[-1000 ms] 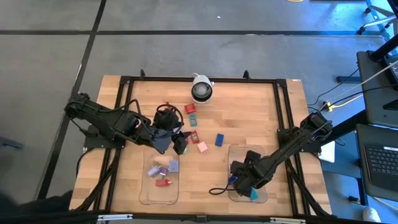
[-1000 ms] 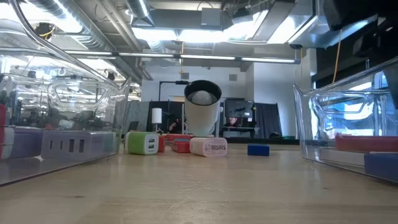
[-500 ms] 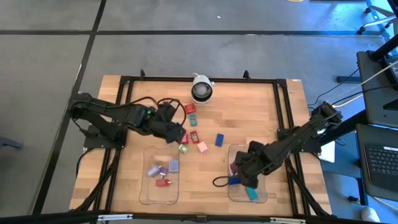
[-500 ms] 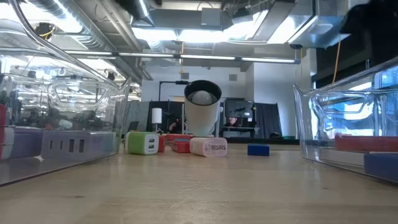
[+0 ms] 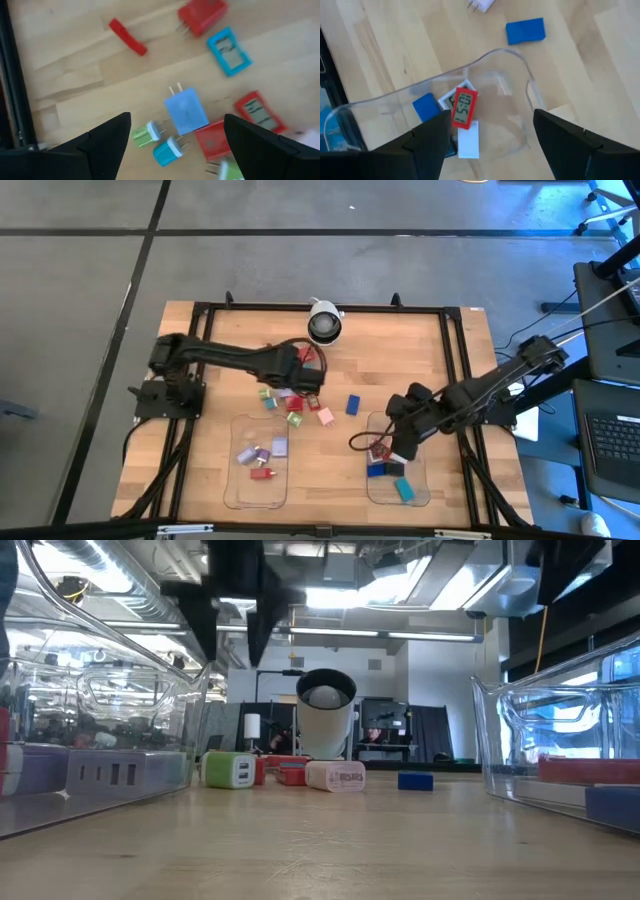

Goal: Pick & Place Office items
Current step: Put the purple charger adapter into the left transparent bin

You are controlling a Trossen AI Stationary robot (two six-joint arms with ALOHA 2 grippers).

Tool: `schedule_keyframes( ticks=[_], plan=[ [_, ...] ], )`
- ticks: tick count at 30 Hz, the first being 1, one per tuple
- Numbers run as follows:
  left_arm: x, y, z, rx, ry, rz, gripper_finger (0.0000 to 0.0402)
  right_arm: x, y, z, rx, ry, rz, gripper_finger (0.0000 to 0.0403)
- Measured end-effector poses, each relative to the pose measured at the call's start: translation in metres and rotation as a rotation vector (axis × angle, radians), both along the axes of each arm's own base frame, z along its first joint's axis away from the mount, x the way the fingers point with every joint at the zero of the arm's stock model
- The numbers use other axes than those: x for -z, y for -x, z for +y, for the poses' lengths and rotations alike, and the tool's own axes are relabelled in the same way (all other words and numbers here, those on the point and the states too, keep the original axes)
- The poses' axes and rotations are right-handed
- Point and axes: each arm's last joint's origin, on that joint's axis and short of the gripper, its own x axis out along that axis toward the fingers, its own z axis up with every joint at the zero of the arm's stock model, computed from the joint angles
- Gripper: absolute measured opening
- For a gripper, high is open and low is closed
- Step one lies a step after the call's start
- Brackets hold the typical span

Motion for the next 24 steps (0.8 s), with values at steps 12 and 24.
schedule_keyframes(
  ticks=[12,24],
  plan=[
    [0.056,-0.023,0.035,0.1,0.215,0.197,0.0317,-0.004,0.001,-0.006,-0.005,0.01,-0.016,0.0284],
    [0.101,-0.012,0.041,0.042,0.292,0.074,0.0317,-0.004,0.001,-0.006,-0.005,0.01,-0.017,0.0284]
  ],
)
